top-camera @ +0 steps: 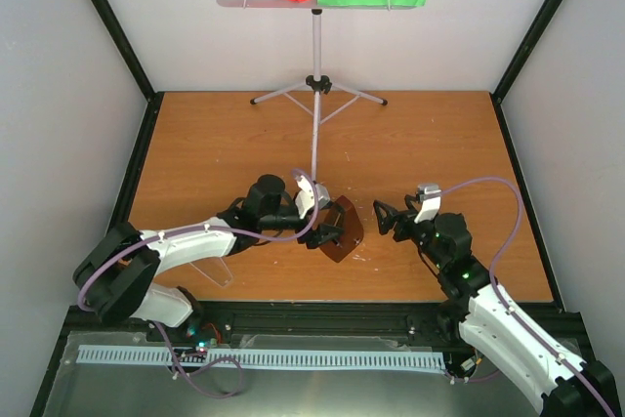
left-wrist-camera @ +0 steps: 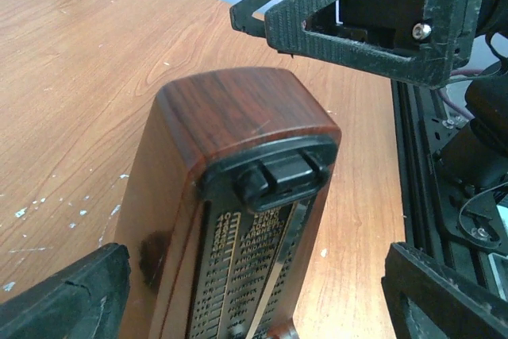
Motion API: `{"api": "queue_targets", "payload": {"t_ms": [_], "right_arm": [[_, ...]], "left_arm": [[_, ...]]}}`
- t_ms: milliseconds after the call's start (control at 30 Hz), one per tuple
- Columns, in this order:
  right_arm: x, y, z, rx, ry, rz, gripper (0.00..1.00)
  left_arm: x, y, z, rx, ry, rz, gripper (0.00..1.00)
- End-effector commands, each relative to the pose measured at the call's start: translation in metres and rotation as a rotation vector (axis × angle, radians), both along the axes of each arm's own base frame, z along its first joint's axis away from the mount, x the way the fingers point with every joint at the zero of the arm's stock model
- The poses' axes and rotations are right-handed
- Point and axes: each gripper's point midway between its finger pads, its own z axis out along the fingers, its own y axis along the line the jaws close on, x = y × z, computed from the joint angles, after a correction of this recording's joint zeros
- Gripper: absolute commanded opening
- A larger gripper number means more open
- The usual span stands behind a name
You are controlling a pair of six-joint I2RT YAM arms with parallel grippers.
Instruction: Pack up the instrument practice props
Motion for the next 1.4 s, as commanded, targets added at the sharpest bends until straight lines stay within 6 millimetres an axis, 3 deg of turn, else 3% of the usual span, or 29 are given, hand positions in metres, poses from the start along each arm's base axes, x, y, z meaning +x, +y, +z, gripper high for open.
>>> {"api": "queue_targets", "payload": {"t_ms": [0, 667, 1367], "right_arm": [[-0.0023, -0.0003, -0.0015, 0.026, -0.001, 0.005, 1.0], [-0.0036, 0.0001, -0.0052, 0.037, 0.001, 0.007, 1.0], [-0.0031, -0.0005, -0.0071, 0.04, 0.004, 0.002, 1.0]], "left_arm": [[0.0034, -0.0059, 0.0111, -0.008, -0.069, -0.01, 0.87], [0.0103, -0.0055, 0.0074, 0.005, -0.075, 0.022, 0.61], [0.0124, -0.0066, 0.0072, 0.005, -0.068, 0.029, 0.48]]}}
